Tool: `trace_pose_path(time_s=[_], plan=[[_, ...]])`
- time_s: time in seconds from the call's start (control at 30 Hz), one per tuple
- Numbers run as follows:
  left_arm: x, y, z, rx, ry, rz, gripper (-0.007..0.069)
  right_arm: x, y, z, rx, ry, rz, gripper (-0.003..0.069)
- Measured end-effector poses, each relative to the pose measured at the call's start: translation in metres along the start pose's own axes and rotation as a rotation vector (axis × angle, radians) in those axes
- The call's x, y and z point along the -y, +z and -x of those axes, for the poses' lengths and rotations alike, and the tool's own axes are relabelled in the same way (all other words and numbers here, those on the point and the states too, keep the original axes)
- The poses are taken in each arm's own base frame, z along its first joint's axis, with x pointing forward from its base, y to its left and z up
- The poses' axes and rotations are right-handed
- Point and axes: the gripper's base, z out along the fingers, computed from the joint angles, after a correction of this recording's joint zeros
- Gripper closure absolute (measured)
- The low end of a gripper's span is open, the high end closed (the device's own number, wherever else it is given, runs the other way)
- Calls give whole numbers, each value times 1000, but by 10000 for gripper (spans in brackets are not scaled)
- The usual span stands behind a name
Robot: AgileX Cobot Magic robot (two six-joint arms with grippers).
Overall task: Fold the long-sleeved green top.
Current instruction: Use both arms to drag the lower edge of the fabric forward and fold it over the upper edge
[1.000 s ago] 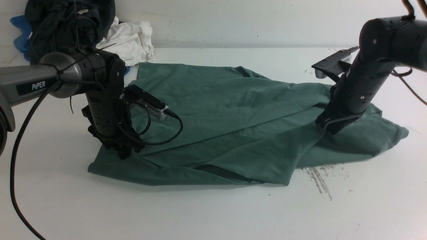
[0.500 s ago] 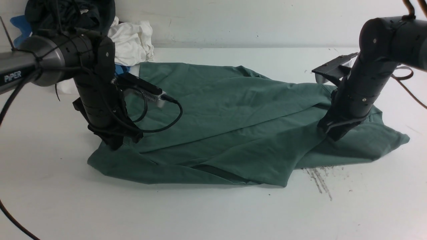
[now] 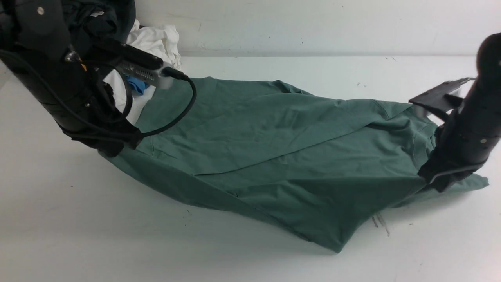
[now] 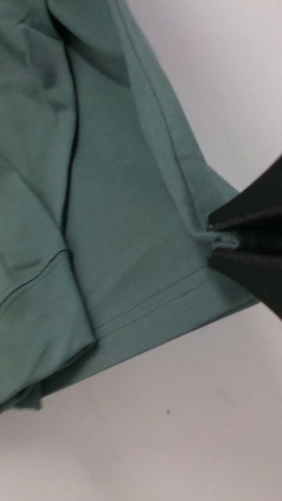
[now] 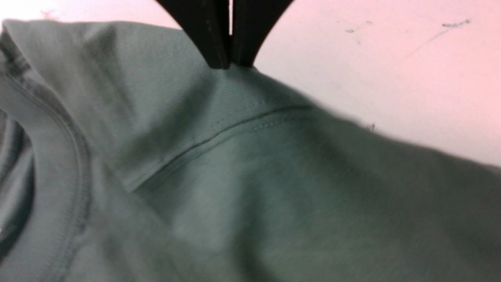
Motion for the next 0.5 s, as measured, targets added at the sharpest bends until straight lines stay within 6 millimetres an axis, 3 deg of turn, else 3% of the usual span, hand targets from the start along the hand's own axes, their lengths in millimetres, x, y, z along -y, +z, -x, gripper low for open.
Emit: trace_pose_path(time_s=[0.13,0.23,0.37,0.43,0.5], plan=[[-1,-21,5,169,-35,50,605,-1,-29,-5,99,-14,-58,669],[-7,-23,16,296,-60,107,605,3,-36,0,189,-45,-116,669],[-29,-6,40,398,-155,167,605,13,-32,21,315,-95,-194,669],[-51,21,60,409,-245,181,605,26,-17,48,375,-111,-230,669],[-59,34,66,400,-258,187,605,31,-11,58,385,-111,-235,669]])
